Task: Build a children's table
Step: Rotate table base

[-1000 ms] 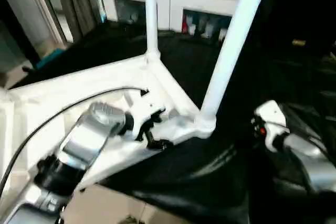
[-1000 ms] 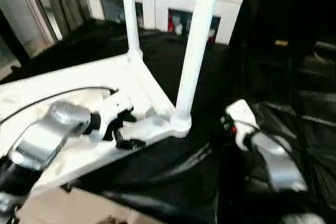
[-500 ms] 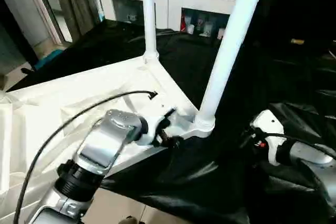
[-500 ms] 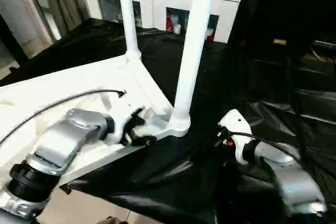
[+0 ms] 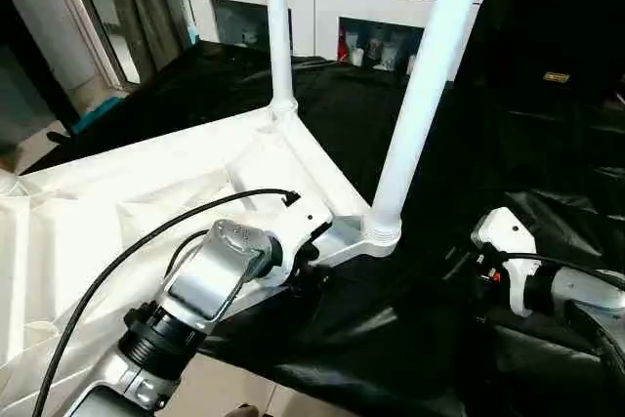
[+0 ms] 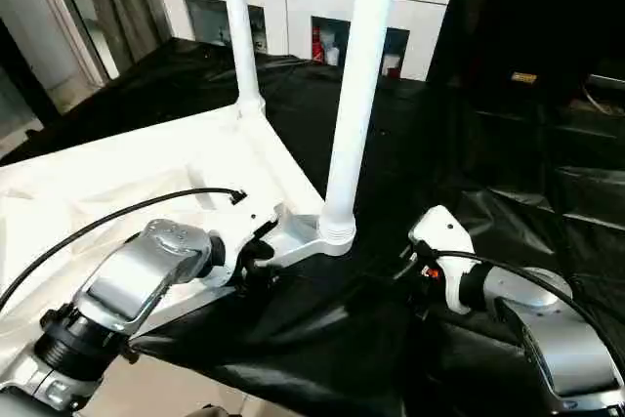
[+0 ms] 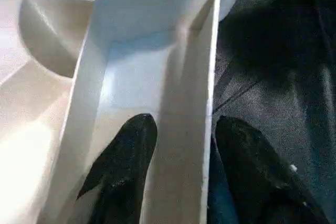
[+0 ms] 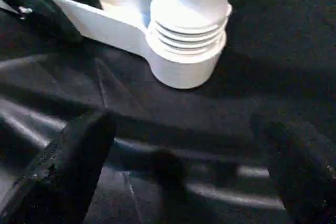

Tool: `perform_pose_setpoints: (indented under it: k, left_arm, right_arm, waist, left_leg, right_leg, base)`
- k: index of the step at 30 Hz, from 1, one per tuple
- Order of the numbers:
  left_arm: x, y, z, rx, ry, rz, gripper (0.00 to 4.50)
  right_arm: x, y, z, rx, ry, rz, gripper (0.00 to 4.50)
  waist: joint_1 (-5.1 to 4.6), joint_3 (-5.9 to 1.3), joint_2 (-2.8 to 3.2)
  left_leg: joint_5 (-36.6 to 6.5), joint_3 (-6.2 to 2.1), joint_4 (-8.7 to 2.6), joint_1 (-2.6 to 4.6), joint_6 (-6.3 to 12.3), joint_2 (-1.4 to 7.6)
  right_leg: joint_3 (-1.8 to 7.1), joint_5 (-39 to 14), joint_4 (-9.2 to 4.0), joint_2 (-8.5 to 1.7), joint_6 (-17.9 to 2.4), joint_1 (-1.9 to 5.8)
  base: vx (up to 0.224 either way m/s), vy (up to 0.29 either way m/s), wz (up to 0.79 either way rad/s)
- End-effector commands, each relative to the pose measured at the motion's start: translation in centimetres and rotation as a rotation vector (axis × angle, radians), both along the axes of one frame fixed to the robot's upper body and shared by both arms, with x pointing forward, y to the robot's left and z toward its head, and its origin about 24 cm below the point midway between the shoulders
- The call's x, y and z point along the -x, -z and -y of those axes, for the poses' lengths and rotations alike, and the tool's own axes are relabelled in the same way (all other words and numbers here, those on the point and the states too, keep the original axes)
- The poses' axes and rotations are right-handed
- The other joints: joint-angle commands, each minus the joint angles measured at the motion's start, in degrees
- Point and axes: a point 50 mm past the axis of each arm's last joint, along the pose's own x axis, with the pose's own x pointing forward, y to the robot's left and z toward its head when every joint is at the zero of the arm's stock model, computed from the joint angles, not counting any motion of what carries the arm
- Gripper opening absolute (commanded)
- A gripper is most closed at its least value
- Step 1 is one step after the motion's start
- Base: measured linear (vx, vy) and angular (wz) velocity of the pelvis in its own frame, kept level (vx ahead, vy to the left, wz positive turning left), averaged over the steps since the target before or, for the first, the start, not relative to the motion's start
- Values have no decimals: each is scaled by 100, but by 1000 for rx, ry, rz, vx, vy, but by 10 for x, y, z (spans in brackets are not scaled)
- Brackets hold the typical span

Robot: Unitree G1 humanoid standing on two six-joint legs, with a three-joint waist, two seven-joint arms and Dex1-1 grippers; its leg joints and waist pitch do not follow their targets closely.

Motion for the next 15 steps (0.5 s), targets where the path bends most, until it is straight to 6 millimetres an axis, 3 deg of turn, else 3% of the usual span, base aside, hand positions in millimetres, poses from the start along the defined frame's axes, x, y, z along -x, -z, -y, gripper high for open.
perform_pose_setpoints:
  k: [1, 7, 8, 11, 13, 15]
  left_arm:
    - [-2, 0, 4, 8, 63, 22, 197]
    - [-1, -5, 10, 113, 390, 98, 156]
    - [1, -5, 10, 148, 469, 78, 144]
    - [0, -3, 8, 131, 557, 80, 115]
    - [-1, -4, 10, 132, 623, 105, 113]
    - [-2, -4, 11, 132, 679, 129, 81]
  right_arm:
    - [0, -4, 0, 10, -10, 20, 450]
    - [0, -1, 8, -3, 37, 16, 450]
    - [1, 2, 11, 1, 50, 10, 450]
    - [2, 4, 14, 2, 66, 9, 450]
    - [3, 5, 17, -1, 85, 13, 450]
    - [3, 6, 19, 2, 103, 16, 450]
  waist:
    - [-11, -290, -87]
    - [-2, -325, -77]
    - [-3, -336, -68]
    - [4, -345, -40]
    - [9, -342, -35]
    - [9, -342, -31]
  left_leg:
    - [-1352, -189, -386, 63, 321, 272]
    - [-1239, -200, -388, 44, 335, 281]
    - [-1132, -193, -379, 40, 335, 290]
    - [-1078, -179, -369, 59, 356, 300]
    - [-1066, -180, -372, 54, 355, 301]
    - [-1109, -175, -371, 57, 340, 304]
  right_leg:
    - [257, -2115, -615, -383, -762, 226]
    - [266, -1651, -571, -391, -811, 238]
    - [270, -1332, -524, -403, -940, 253]
    - [274, -1092, -497, -407, -1083, 255]
    - [272, -1033, -485, -411, -1119, 271]
    - [274, -1010, -479, -417, -1154, 275]
  base:
    - [0, 0, 0]
    - [0, 0, 0]
    - [0, 0, 0]
    - [0, 0, 0]
    - [0, 0, 0]
    - [0, 0, 0]
